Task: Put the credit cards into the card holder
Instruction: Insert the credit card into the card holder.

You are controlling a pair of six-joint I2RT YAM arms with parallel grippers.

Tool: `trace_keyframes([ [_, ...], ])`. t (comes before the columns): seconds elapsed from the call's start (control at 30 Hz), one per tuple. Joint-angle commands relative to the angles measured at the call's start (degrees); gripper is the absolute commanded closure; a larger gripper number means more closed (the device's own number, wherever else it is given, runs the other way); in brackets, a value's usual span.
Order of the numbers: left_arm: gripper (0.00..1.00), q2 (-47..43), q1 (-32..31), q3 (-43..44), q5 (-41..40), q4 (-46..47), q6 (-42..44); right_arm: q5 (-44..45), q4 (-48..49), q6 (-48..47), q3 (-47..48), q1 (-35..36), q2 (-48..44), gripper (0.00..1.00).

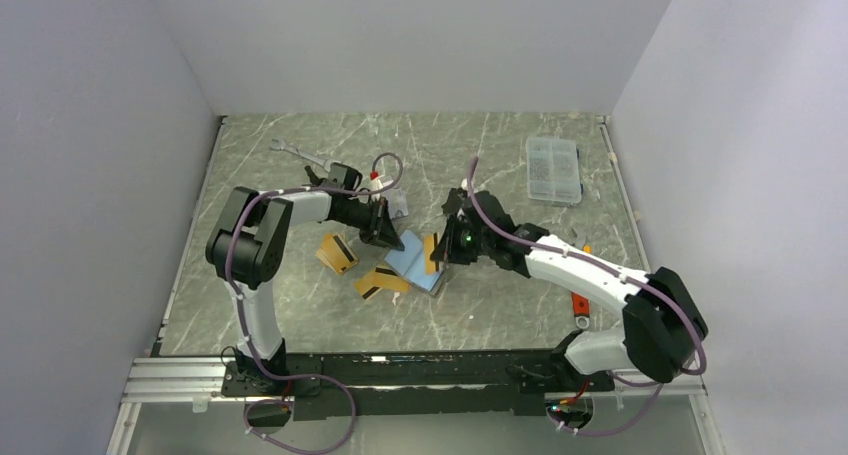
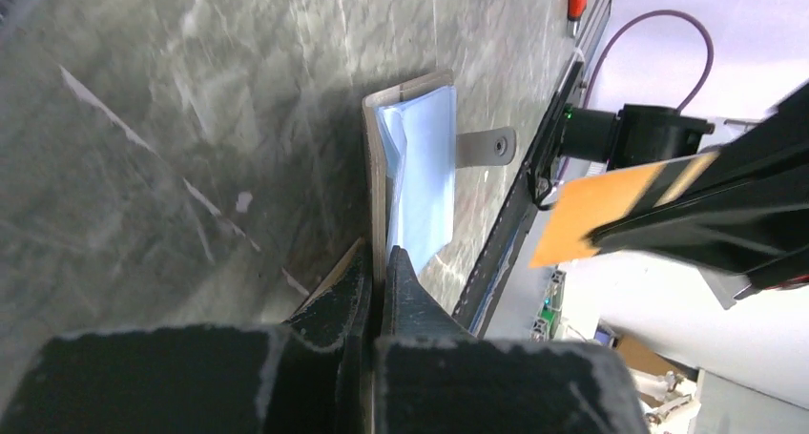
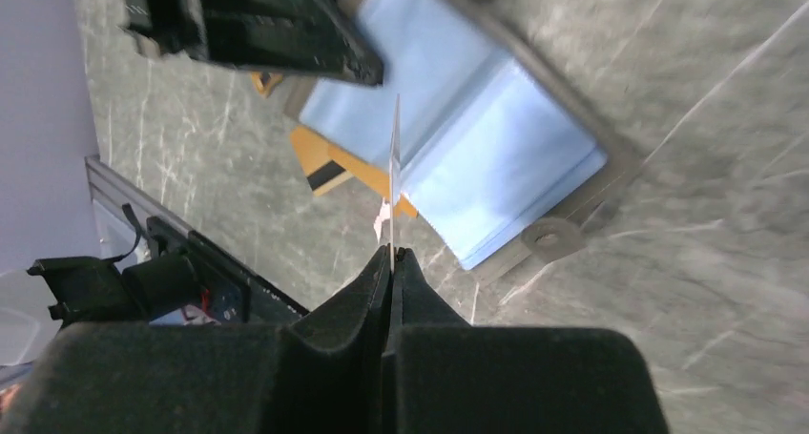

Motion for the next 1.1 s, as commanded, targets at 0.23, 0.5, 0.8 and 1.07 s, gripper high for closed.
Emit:
trace_keyframes([
  [0.23, 0.92, 3.81, -4.57, -2.11, 2.81, 17.06, -13.98, -7.51, 20.24, 11.16, -8.21, 0.27, 6.67, 1.00],
  [0.5, 0.80, 4.31, -7.35, -4.67, 3.39, 20.14, -16.95, -8.15, 23.15, 11.52, -11.51, -0.20, 7.47, 1.00],
  [0.8, 0.44, -2.01, -7.14, -8.15, 0.26, 16.45, -12.34, -10.79, 24.80, 9.68, -16.71, -2.17, 8.02, 1.00],
  [1.07, 0.46, -2.86, -7.32, -7.71, -3.10, 11.97, -8.36, -11.52, 27.23, 9.84, -19.52, -3.90, 7.00, 1.00],
])
